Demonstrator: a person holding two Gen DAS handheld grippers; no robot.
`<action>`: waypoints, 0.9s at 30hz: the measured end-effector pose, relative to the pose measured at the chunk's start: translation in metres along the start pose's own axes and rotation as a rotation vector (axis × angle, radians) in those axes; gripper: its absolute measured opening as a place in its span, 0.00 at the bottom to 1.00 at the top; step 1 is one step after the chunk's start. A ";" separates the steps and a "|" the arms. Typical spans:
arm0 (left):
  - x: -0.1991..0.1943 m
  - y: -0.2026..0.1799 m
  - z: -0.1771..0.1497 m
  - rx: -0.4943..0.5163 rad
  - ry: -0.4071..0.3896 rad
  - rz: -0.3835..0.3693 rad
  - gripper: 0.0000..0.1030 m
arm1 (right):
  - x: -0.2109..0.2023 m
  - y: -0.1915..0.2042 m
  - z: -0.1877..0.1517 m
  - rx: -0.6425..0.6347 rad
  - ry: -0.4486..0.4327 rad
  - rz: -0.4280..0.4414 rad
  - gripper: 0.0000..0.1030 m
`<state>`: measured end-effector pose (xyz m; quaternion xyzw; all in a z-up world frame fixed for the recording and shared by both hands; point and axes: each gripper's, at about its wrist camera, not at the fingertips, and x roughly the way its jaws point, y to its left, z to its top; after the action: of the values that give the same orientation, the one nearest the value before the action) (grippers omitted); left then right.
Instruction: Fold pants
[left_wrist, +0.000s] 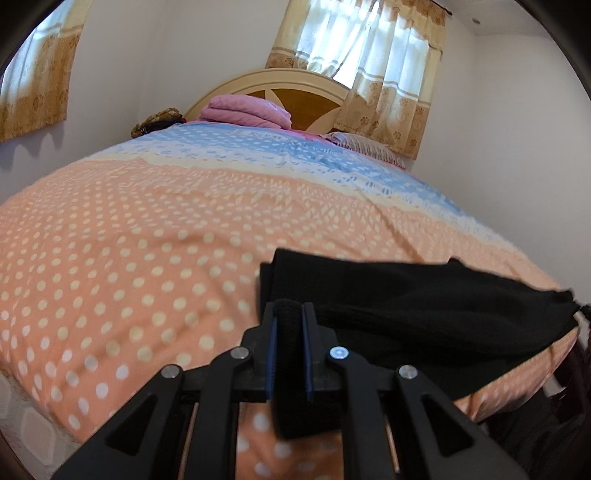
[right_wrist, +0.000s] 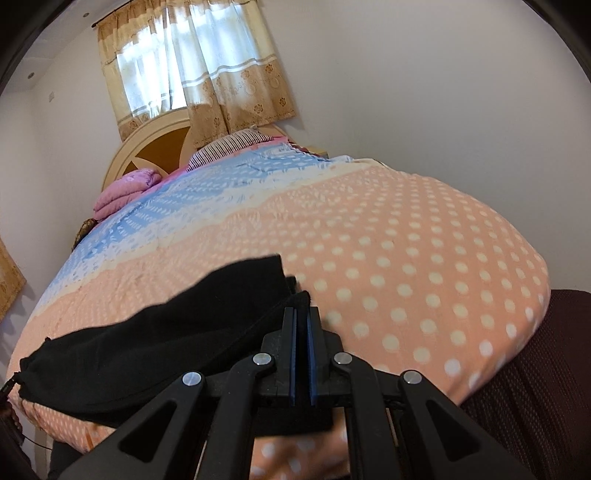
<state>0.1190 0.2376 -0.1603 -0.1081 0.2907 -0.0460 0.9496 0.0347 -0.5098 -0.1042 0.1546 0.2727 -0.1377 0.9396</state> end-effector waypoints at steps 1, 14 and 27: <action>-0.001 0.000 -0.002 0.004 -0.008 0.001 0.14 | 0.000 -0.001 -0.001 -0.002 0.002 -0.002 0.04; -0.031 0.014 -0.011 0.107 -0.045 0.171 0.47 | -0.036 -0.013 -0.010 0.020 -0.054 -0.151 0.34; -0.058 -0.007 -0.010 0.017 -0.122 0.069 0.47 | -0.050 0.214 -0.028 -0.380 -0.052 0.168 0.52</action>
<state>0.0657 0.2373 -0.1354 -0.0924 0.2356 -0.0092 0.9674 0.0544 -0.2956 -0.0527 -0.0068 0.2557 -0.0087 0.9667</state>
